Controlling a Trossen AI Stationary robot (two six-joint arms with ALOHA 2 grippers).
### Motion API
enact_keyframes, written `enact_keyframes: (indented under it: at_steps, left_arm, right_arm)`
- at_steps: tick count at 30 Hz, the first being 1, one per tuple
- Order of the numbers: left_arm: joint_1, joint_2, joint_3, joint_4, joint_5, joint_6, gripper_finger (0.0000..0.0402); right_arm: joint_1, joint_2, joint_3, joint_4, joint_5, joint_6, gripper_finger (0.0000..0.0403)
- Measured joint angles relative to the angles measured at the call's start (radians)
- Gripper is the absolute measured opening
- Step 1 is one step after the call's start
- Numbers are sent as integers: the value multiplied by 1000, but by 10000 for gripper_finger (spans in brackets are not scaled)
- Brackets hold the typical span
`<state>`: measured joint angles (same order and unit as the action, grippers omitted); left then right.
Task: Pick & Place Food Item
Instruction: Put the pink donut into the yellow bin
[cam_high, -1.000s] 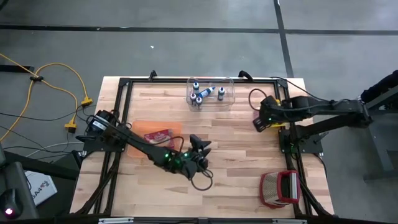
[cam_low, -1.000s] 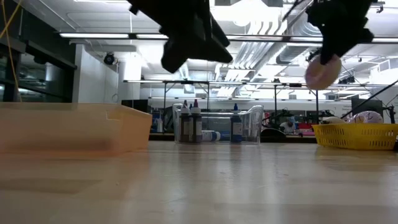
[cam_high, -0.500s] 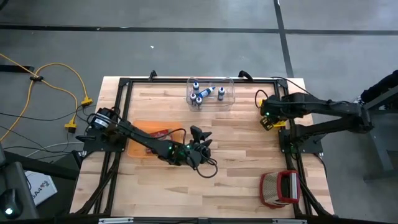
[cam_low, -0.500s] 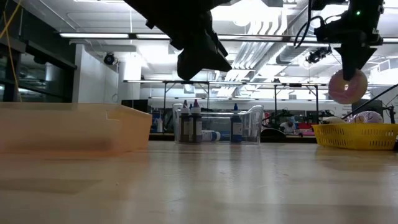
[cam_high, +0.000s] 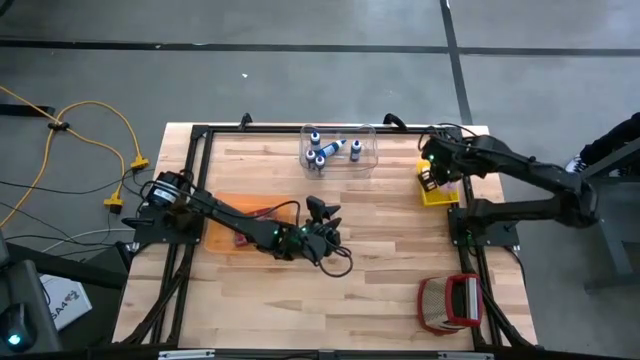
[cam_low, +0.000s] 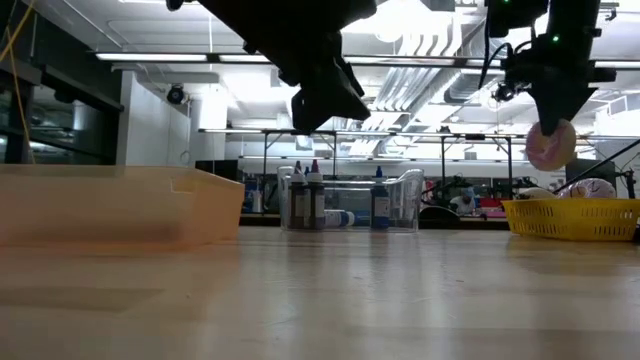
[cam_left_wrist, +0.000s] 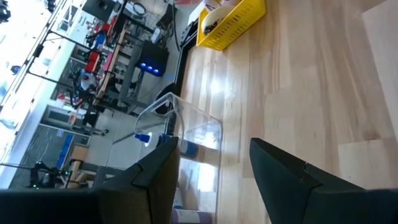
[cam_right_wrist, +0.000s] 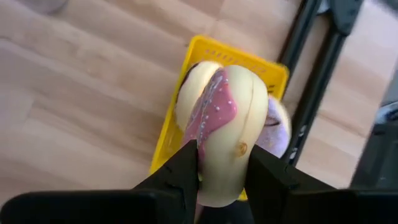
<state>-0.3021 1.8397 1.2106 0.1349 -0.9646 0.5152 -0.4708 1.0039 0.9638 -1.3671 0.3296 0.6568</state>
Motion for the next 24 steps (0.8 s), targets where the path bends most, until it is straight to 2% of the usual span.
enact_keyframes:
  at_steps: [5,17,24]
  left_arm:
    - [1,0,0,0,0,0,188]
    - [1,0,0,0,0,0,188]
    - [1,0,0,0,0,0,188]
  right_arm:
    - [-19,-1,0,0,-92,-96,100]
    - [-16,55,1,-71,-95,-387,100]
    - [-16,122,1,-94,-95,-659,100]
